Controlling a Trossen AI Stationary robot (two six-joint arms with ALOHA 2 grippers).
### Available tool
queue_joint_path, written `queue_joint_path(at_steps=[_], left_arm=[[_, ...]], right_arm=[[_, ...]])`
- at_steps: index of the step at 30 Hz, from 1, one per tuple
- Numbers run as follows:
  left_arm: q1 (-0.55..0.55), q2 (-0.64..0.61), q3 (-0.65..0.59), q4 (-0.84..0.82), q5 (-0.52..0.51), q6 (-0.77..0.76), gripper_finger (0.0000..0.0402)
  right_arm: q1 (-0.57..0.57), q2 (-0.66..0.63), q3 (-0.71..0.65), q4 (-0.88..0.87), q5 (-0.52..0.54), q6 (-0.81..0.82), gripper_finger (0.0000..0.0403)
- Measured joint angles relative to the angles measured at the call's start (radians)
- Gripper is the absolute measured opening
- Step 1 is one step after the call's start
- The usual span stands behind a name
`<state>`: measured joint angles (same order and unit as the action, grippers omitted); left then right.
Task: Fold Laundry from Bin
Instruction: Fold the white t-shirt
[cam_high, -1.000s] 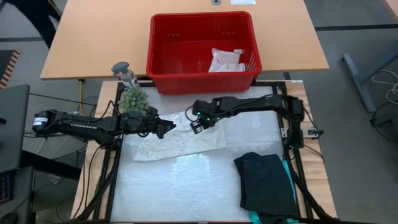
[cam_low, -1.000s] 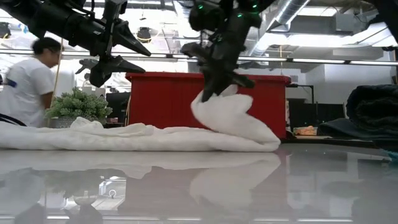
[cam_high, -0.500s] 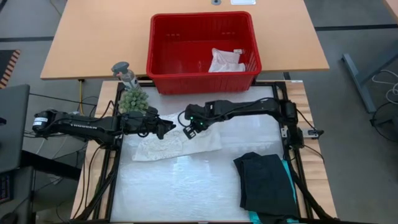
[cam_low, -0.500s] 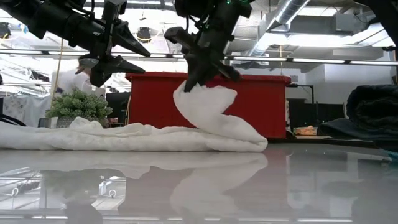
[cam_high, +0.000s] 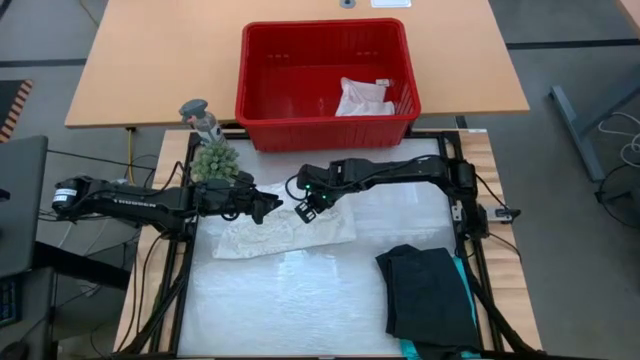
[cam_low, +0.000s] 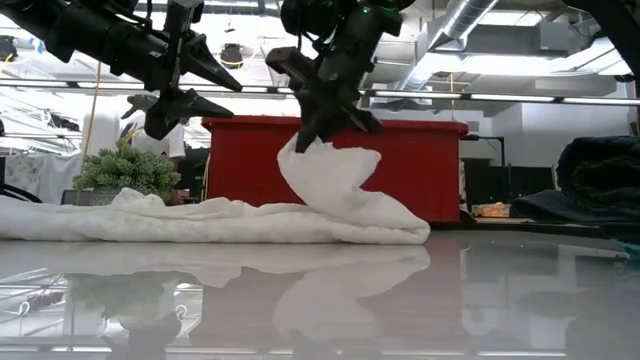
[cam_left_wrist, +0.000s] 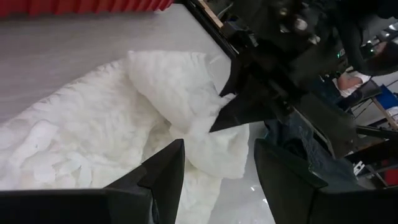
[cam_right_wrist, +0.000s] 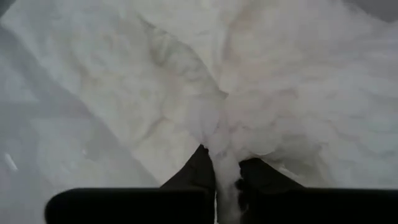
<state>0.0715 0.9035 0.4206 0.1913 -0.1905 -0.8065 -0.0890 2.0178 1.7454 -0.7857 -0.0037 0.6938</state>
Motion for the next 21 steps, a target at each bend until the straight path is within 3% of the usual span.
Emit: queue_joint_path(at_steps=[8, 14, 21], left_arm=[[0.000, 0.000, 0.000, 0.000, 0.000, -0.001, 0.0183], [0.000, 0.000, 0.000, 0.000, 0.000, -0.001, 0.0183], [0.000, 0.000, 0.000, 0.000, 0.001, -0.003, 0.0183]], right_arm=[[0.013, 0.000, 0.000, 0.060, -0.033, -0.100, 0.0130], [-0.001, 0.000, 0.000, 0.070, -0.002, -0.100, 0.0199], [-0.034, -0.065, 0.000, 0.079, 0.031, -0.124, 0.0205]])
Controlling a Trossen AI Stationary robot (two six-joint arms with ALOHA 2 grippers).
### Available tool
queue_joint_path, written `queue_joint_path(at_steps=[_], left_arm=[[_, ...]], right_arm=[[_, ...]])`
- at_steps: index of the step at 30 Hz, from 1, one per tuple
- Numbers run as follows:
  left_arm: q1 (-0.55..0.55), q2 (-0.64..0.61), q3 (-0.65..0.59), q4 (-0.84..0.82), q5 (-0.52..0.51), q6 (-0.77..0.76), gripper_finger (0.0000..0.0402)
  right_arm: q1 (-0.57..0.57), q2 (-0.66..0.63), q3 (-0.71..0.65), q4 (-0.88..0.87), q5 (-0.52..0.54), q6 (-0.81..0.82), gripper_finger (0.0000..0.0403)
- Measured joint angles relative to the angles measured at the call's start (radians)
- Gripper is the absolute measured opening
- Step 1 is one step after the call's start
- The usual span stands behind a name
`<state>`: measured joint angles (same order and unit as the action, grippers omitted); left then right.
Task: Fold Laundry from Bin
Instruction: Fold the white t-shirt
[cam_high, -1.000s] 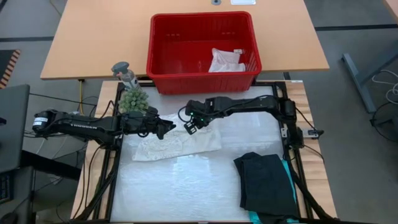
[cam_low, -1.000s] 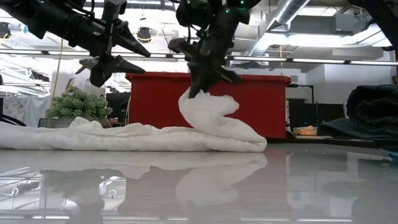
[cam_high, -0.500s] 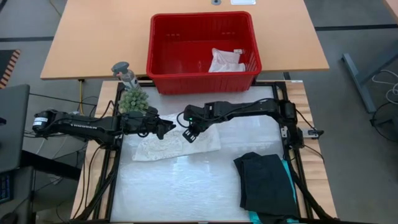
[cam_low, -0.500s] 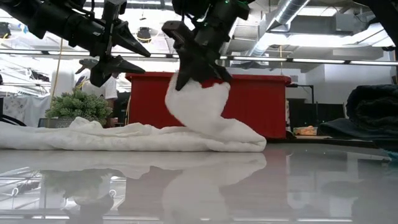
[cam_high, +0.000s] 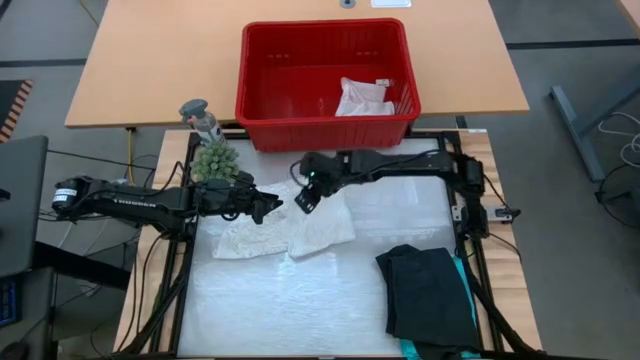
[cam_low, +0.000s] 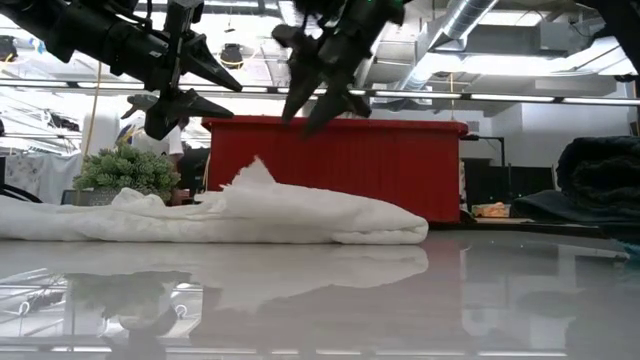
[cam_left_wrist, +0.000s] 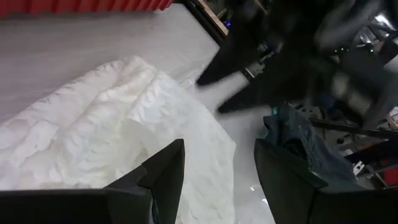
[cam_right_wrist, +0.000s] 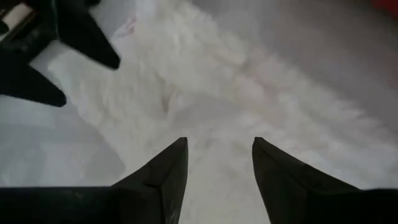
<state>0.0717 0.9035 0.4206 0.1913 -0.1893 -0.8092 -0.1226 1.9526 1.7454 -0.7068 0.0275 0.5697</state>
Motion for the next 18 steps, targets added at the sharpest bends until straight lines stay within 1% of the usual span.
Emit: queue_joint_path(at_steps=[2, 4, 6, 8, 9, 11, 13, 15, 18], left_arm=[[0.000, 0.000, 0.000, 0.000, 0.013, -0.002, 0.0183], [0.000, -0.005, 0.000, 0.000, 0.035, -0.001, 0.0183], [0.000, -0.017, 0.000, 0.001, 0.058, -0.004, 0.0183], [0.000, -0.031, 0.000, 0.002, 0.069, -0.005, 0.0183], [0.000, -0.039, 0.000, 0.000, 0.070, -0.004, 0.0183], [0.000, -0.054, 0.000, 0.003, 0.067, -0.003, 0.0183], [0.000, -0.063, 0.000, 0.001, 0.054, 0.001, 0.0183], [0.000, -0.067, 0.000, 0.001, 0.053, 0.001, 0.0183], [0.000, -0.067, 0.000, -0.002, 0.054, 0.000, 0.0183]], right_arm=[[0.001, -0.020, 0.002, -0.030, 0.027, -0.021, 0.0197], [0.020, -0.022, 0.002, -0.055, 0.017, -0.093, 0.0191], [0.060, -0.018, 0.000, -0.091, -0.015, -0.183, 0.0187], [0.117, -0.016, -0.001, -0.128, -0.023, -0.317, 0.0187], [0.148, -0.017, -0.001, -0.136, 0.006, -0.394, 0.0187], [0.208, -0.017, -0.001, -0.138, 0.097, -0.582, 0.0187], [0.260, -0.017, -0.001, -0.093, 0.182, -0.740, 0.0186], [0.293, -0.017, -0.001, -0.042, 0.202, -0.811, 0.0186], [0.313, 0.013, 0.003, -0.005, 0.188, -0.809, 0.0189]])
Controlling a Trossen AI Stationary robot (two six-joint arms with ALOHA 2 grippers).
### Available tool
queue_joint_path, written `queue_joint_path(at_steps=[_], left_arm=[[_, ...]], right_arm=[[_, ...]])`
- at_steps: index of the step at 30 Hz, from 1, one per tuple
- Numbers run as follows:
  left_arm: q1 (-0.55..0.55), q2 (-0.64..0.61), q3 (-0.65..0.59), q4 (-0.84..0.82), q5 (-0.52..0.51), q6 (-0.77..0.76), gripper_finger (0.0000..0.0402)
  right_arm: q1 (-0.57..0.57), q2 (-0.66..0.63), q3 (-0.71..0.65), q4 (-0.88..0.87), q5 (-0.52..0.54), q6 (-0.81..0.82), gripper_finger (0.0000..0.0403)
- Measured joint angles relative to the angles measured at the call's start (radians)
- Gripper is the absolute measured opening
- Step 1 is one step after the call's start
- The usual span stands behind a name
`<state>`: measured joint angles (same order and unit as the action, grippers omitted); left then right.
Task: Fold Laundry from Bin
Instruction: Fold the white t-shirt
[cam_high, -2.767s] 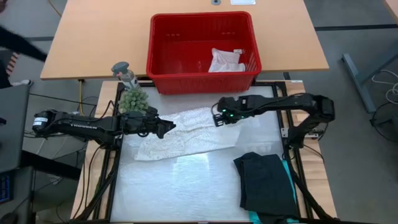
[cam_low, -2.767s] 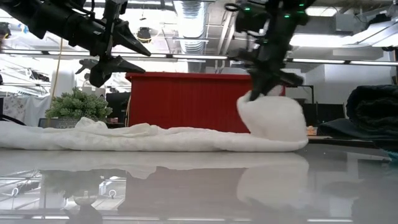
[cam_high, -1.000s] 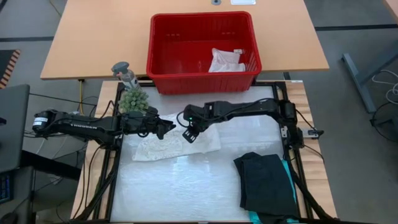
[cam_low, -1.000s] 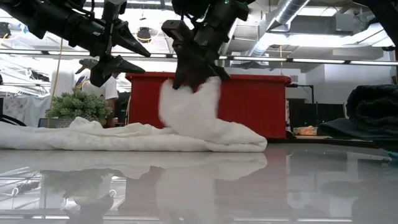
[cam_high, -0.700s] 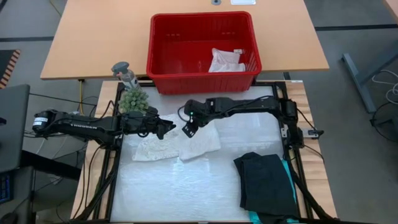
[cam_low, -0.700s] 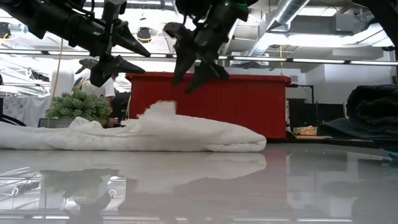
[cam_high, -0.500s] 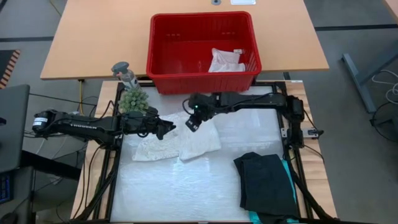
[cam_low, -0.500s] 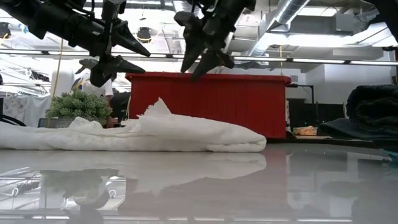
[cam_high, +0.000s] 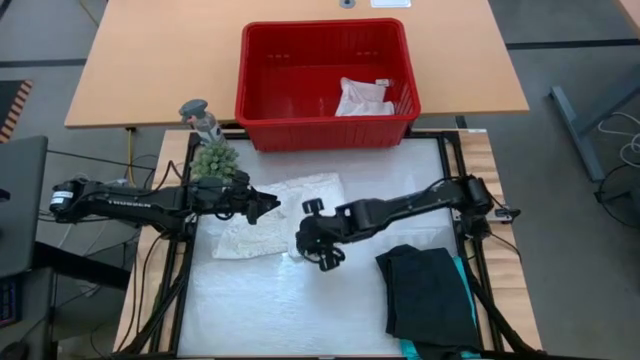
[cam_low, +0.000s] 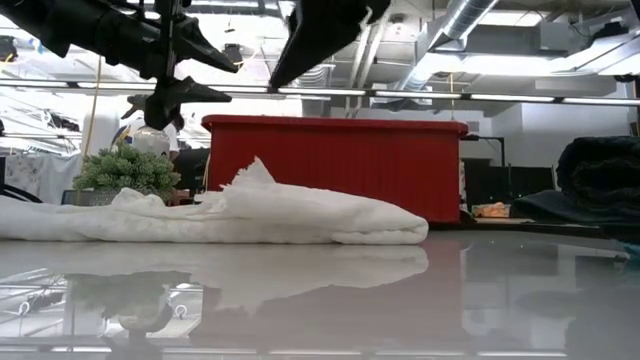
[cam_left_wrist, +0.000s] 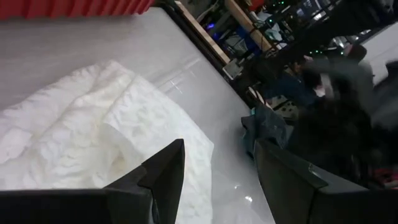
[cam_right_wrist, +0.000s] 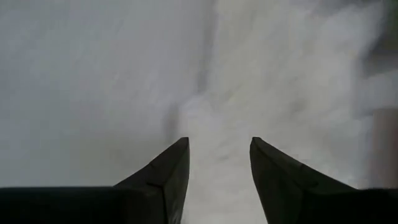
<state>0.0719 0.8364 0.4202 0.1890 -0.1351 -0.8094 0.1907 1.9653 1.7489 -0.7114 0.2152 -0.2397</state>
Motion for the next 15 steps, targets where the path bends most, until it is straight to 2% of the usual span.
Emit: queue_joint_path(at_steps=[4, 9, 15], left_arm=[[0.000, 0.000, 0.000, -0.004, 0.012, -0.006, 0.0183], [0.000, -0.011, 0.000, -0.015, 0.019, -0.016, 0.0183], [0.000, -0.020, 0.000, -0.026, 0.019, -0.015, 0.0183]], right_arm=[[-0.009, 0.038, -0.005, 0.004, -0.103, 0.074, 0.0213], [0.010, 0.095, -0.001, 0.028, -0.099, 0.082, 0.0257], [0.050, 0.193, -0.004, 0.032, -0.059, 0.138, 0.0270]])
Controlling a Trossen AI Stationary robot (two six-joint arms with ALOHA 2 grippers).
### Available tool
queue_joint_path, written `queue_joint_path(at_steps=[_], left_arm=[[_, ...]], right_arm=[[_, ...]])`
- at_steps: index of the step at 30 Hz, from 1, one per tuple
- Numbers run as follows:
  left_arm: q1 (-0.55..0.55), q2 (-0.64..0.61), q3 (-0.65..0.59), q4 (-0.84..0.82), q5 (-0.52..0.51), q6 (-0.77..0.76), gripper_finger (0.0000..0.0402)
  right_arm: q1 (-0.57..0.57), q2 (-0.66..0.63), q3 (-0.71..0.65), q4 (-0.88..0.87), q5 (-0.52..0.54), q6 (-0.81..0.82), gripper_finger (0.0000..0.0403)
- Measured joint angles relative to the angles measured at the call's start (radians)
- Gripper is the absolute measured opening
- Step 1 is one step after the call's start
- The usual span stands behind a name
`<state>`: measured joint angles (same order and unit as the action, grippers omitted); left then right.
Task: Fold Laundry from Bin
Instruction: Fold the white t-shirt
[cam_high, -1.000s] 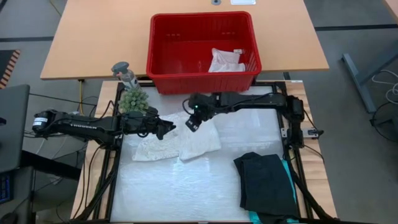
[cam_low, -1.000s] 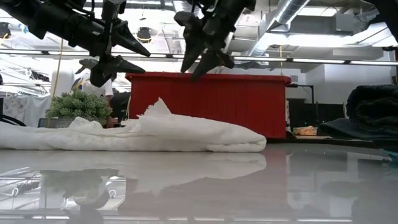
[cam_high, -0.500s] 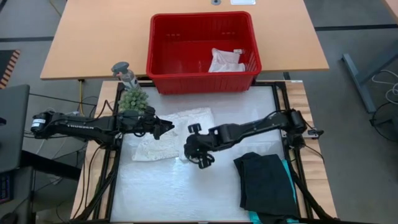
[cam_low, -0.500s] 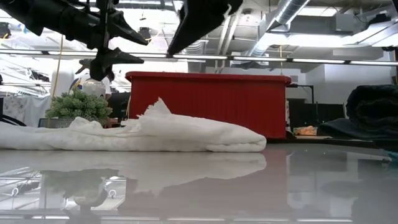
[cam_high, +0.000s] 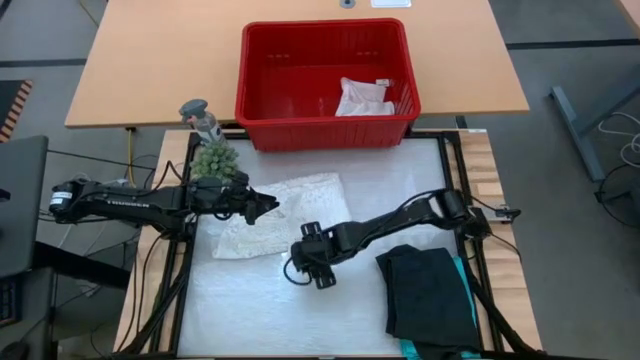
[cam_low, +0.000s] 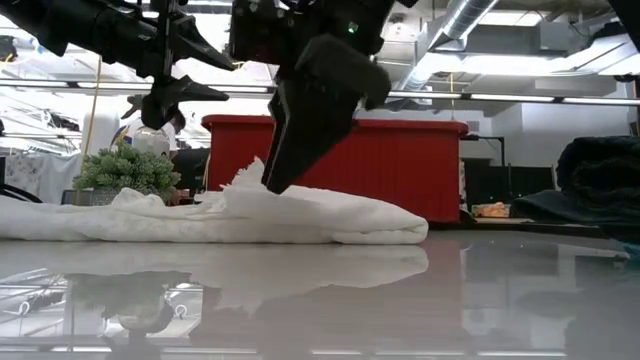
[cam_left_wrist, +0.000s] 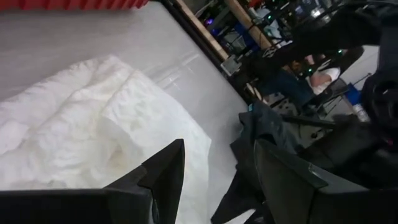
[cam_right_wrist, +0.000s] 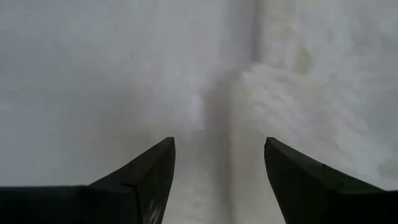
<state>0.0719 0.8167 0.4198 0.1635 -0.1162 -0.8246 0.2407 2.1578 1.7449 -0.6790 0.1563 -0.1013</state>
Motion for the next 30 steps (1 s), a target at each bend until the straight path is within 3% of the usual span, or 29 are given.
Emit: queue_joint_path(at_steps=[4, 12, 24, 30], left_arm=[[0.000, 0.000, 0.000, -0.015, 0.000, 0.003, 0.0183], [0.000, 0.000, 0.000, -0.042, 0.000, 0.016, 0.0183], [0.000, 0.000, 0.000, -0.047, 0.000, 0.048, 0.0183], [0.000, 0.000, 0.000, -0.046, 0.001, 0.055, 0.0183]], right_arm=[[0.009, 0.026, 0.001, -0.016, 0.125, 0.083, 0.0270], [-0.029, 0.025, 0.001, 0.024, 0.180, 0.132, 0.0260], [-0.094, 0.020, 0.000, 0.090, 0.183, 0.128, 0.0069], [-0.119, 0.014, 0.052, 0.104, 0.186, 0.034, 0.0059]])
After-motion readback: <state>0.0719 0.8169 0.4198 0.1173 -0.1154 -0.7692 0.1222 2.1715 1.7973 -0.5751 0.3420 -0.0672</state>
